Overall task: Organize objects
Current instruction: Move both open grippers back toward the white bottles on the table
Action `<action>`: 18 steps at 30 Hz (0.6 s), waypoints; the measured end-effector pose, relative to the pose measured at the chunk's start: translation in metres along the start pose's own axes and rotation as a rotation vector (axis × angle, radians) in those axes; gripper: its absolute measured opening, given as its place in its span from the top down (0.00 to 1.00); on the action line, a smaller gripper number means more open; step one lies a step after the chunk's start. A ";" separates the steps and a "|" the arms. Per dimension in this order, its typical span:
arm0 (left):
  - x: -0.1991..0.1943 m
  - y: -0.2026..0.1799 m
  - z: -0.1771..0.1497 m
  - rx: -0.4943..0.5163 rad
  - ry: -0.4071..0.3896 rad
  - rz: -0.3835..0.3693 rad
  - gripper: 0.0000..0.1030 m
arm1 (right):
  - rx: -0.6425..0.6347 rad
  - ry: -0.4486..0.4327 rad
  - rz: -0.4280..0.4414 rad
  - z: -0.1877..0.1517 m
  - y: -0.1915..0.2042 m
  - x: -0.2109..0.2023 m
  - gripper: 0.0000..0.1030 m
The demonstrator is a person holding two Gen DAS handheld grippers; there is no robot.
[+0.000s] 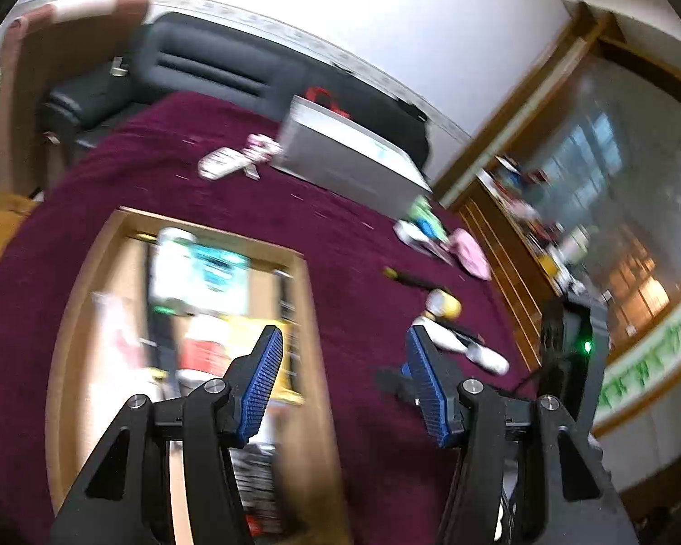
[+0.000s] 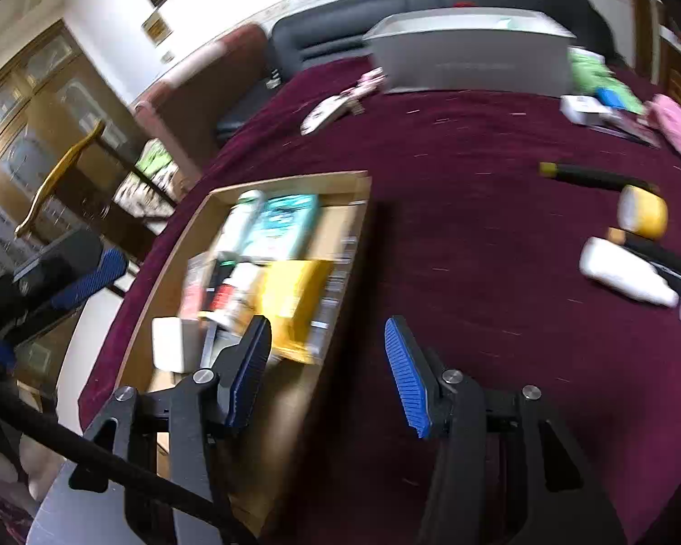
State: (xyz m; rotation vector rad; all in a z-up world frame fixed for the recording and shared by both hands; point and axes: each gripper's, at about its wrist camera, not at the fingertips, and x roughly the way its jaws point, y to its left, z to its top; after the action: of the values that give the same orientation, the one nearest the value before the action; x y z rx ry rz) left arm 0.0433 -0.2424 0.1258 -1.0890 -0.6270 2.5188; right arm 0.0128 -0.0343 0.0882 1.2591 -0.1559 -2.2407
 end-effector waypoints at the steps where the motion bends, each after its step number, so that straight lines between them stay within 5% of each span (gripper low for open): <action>1: 0.009 -0.014 -0.005 0.012 0.020 -0.024 0.52 | 0.011 -0.011 -0.009 -0.002 -0.010 -0.008 0.50; 7: 0.066 -0.069 -0.043 0.041 0.133 -0.107 0.52 | 0.146 -0.084 -0.089 -0.011 -0.093 -0.055 0.48; 18: 0.140 -0.111 -0.104 0.241 0.222 0.067 0.52 | 0.369 -0.185 -0.152 -0.009 -0.214 -0.099 0.48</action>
State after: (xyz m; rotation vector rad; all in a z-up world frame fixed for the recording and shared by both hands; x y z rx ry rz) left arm 0.0426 -0.0570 0.0346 -1.2909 -0.2240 2.4031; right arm -0.0278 0.1978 0.0809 1.2778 -0.5851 -2.5413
